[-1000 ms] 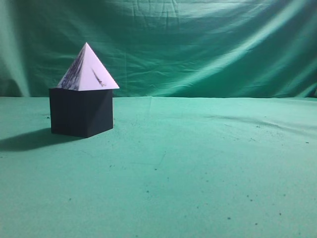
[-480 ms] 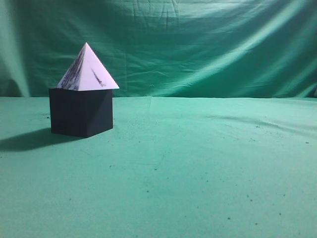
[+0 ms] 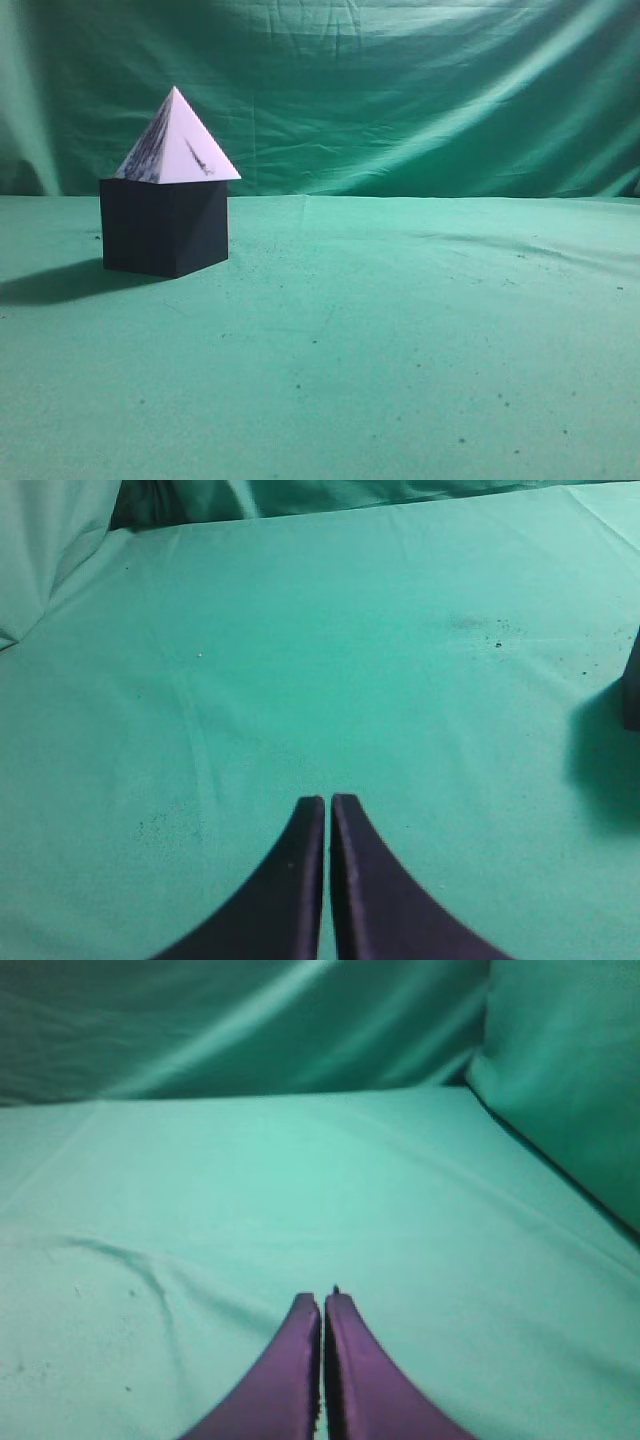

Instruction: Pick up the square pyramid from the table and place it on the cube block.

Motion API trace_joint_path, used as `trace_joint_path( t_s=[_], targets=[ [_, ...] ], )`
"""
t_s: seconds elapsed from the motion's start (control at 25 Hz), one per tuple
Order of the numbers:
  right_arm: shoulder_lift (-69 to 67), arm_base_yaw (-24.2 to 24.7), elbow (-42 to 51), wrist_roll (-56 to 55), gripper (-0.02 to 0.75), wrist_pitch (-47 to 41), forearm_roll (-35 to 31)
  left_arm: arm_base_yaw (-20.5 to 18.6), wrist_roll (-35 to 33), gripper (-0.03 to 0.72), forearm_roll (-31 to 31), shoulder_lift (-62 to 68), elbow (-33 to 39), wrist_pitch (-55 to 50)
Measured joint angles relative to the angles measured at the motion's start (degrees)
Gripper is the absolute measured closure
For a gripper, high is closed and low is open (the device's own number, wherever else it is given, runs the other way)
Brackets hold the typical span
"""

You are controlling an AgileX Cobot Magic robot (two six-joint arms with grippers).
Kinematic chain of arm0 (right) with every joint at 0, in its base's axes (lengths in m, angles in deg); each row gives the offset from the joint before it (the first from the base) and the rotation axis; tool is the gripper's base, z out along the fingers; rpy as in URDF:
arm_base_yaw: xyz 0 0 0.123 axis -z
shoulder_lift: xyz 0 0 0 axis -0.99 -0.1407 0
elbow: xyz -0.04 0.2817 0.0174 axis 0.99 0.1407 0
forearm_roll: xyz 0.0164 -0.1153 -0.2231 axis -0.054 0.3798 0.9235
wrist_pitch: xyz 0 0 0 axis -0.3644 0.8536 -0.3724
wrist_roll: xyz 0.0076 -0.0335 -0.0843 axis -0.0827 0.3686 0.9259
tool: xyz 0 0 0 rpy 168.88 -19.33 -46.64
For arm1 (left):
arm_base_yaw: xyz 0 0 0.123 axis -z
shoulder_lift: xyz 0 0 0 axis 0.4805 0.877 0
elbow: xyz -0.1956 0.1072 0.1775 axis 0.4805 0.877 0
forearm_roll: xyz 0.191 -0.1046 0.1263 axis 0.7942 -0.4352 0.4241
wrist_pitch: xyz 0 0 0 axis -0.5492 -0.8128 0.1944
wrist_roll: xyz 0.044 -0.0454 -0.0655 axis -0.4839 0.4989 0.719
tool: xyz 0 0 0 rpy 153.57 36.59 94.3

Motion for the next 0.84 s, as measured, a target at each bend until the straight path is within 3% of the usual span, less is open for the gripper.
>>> trace_joint_path(
  t_s=[0.28,0.84],
  targets=[
    [0.00,0.85,0.27,0.13,0.738,-6.06,0.13,0.00,0.00,0.688,0.00,0.00,0.00,0.00],
    [0.00,0.85,0.27,0.17,0.738,-6.74,0.13,0.00,0.00,0.688,0.00,0.00,0.00,0.00]
  ],
)
